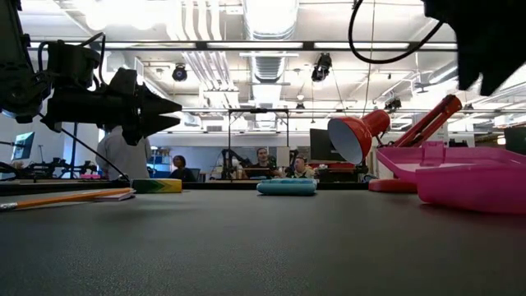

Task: Pack school essentials
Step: Put the orange pencil into the pink supply box

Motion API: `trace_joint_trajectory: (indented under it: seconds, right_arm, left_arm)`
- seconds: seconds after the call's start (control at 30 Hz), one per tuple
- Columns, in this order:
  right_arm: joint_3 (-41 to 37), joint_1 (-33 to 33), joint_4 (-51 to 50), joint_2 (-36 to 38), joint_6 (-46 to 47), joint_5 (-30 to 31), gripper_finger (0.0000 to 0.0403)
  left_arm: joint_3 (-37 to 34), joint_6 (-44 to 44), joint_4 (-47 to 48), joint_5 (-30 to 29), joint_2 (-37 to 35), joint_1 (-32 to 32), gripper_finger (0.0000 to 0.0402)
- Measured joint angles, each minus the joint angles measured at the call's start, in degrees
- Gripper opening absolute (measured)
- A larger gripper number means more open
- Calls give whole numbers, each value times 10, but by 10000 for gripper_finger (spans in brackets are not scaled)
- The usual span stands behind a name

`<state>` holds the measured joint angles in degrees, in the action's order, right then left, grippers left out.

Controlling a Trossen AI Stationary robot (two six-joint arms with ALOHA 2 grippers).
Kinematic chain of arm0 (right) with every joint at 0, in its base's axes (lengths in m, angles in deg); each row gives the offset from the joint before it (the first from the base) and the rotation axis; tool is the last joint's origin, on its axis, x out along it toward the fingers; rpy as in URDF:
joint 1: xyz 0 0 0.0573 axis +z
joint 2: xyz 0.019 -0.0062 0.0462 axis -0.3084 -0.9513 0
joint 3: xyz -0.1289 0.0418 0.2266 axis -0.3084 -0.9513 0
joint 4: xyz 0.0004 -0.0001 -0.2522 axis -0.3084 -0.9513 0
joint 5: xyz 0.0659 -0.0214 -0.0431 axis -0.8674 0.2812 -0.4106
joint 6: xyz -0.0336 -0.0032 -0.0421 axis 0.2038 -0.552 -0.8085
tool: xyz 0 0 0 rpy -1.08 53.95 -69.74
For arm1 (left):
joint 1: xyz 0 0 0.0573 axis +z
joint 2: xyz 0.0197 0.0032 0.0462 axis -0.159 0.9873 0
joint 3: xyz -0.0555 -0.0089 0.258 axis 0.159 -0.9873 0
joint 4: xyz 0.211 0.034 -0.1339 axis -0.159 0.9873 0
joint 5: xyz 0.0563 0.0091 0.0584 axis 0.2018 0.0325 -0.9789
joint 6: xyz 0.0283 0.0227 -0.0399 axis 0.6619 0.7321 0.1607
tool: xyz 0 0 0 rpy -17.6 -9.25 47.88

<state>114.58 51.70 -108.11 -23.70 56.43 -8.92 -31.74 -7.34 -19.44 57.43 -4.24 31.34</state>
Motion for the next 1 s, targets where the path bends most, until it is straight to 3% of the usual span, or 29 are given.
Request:
trace_joint_trajectory:
  seconds: [0.37, 0.53, 0.77, 1.0]
  right_arm:
    - [0, 0, 204, 0, -21, 196, 137]
    - [0, 0, 323, 0, -114, 292, 128]
    - [1, -5, 478, -10, -283, 331, 131]
    - [1, -9, 508, -14, -313, 345, 127]
  left_arm:
    - [0, 0, 0, 0, 0, 0, 235]
    - [0, 0, 0, 0, 0, 0, 235]
    - [0, 0, 0, 0, 0, 0, 235]
    - [0, 0, 0, 0, 0, 0, 235]
